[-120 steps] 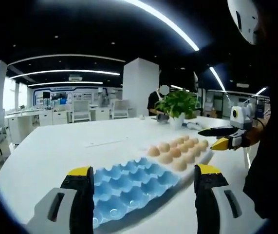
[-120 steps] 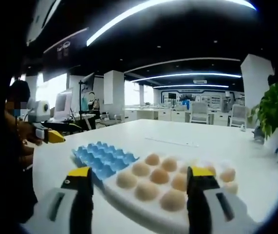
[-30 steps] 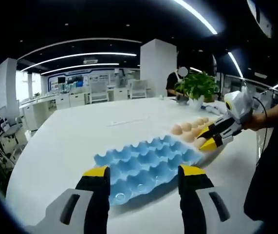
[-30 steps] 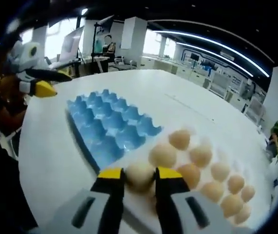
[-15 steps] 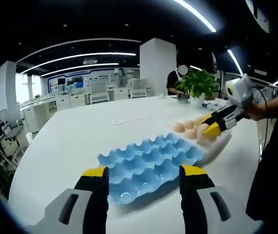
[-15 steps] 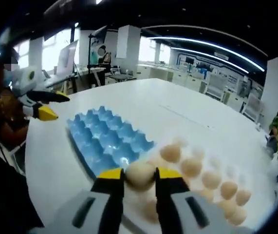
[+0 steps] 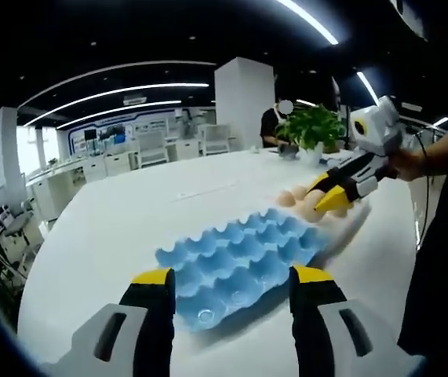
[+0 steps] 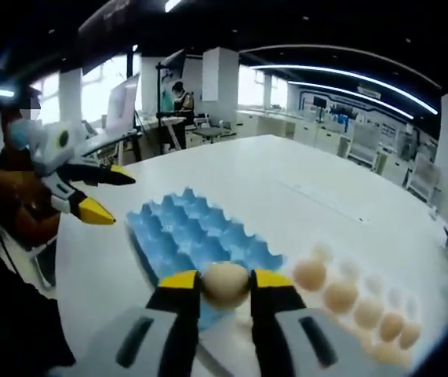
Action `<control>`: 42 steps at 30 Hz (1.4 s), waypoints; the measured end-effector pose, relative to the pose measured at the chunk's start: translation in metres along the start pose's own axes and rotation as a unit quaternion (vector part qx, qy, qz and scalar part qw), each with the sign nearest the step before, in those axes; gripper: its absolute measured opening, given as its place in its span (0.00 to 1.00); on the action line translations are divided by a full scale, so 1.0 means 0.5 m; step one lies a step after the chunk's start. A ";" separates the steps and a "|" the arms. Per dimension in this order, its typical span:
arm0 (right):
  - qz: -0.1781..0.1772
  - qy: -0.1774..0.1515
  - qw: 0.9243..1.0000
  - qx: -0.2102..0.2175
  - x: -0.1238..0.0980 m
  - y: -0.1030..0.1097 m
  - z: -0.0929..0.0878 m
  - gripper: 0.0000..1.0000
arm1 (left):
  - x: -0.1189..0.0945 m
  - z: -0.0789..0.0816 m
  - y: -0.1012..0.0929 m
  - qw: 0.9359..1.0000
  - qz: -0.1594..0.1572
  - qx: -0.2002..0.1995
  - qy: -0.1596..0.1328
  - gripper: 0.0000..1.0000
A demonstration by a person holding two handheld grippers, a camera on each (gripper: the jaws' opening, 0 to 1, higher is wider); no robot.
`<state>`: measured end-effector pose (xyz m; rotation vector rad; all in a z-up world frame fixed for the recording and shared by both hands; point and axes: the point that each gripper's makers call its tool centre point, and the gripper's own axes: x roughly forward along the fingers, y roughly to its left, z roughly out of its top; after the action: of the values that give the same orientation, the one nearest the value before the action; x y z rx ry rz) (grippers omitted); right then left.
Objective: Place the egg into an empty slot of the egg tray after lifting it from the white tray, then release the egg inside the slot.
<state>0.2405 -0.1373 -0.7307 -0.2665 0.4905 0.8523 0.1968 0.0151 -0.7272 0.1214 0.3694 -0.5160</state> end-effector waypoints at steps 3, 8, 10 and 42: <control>0.010 -0.001 1.000 -0.004 0.017 0.020 0.013 0.24 | -0.001 -0.007 0.006 1.000 -0.003 0.000 0.003 0.59; 0.031 -0.005 0.999 -0.009 0.047 0.057 0.036 0.24 | -0.005 -0.015 0.014 1.000 -0.007 0.008 0.007 0.59; 0.038 -0.009 0.999 -0.010 0.059 0.071 0.047 0.24 | -0.006 -0.020 0.019 1.000 -0.009 0.007 0.008 0.59; 0.171 0.004 0.980 -0.099 0.258 0.292 0.090 0.24 | -0.007 -0.051 0.033 0.998 -0.027 0.047 0.025 0.59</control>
<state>0.2132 0.0581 -0.7628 -0.3741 0.4665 1.2383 0.1944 0.0361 -0.7491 0.2162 0.3986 -0.5855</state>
